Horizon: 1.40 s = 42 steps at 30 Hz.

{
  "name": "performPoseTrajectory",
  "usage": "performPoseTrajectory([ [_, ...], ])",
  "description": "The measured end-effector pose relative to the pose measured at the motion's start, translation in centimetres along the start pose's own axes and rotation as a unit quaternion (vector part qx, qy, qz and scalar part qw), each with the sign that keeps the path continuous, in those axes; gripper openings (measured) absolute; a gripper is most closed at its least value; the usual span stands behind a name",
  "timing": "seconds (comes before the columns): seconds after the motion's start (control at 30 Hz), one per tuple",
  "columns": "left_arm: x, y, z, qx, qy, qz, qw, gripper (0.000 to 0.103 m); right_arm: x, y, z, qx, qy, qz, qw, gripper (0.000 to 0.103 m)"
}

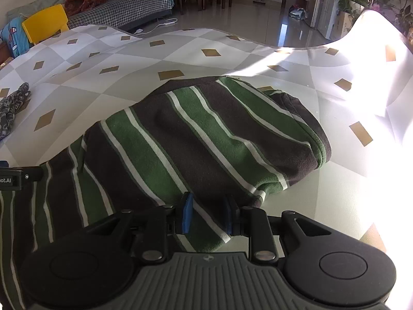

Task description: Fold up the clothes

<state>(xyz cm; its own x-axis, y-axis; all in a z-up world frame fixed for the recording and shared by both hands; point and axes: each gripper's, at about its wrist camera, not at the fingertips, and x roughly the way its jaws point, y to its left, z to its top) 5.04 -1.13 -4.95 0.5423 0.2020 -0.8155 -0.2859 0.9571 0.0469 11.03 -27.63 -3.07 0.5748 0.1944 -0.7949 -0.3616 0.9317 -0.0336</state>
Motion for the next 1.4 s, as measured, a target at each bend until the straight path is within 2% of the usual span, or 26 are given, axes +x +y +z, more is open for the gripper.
performPoseTrajectory([
  [0.53, 0.0, 0.4, 0.4, -0.023, 0.005, 0.027, 0.9994, 0.103, 0.0, -0.4, -0.2, -0.006, 0.001, -0.008, 1.000, 0.023],
  [0.63, -0.2, 0.4, 0.7, -0.036, 0.017, 0.026, 0.9989, 0.103, 0.0, -0.5, -0.2, -0.005, 0.002, -0.008, 1.000, 0.024],
  [0.73, -1.3, -0.5, 0.7, -0.017, -0.003, 0.027, 0.9995, 0.103, 0.0, -0.6, -0.2, -0.002, 0.002, -0.009, 1.000, 0.026],
  [0.87, -2.1, -2.3, 0.8, 0.009, -0.023, -0.002, 0.9997, 0.103, 0.0, -0.4, -0.1, 0.000, 0.003, -0.012, 1.000, 0.026],
  [1.13, -0.8, -5.0, 0.9, 0.029, -0.022, -0.025, 0.9990, 0.103, -0.1, -0.4, -0.2, 0.000, 0.002, -0.010, 1.000, 0.027],
  [1.4, 1.0, -4.8, 1.5, 0.003, -0.023, -0.009, 0.9997, 0.103, -0.1, -0.6, -0.5, -0.004, -0.002, -0.003, 1.000, 0.028],
])
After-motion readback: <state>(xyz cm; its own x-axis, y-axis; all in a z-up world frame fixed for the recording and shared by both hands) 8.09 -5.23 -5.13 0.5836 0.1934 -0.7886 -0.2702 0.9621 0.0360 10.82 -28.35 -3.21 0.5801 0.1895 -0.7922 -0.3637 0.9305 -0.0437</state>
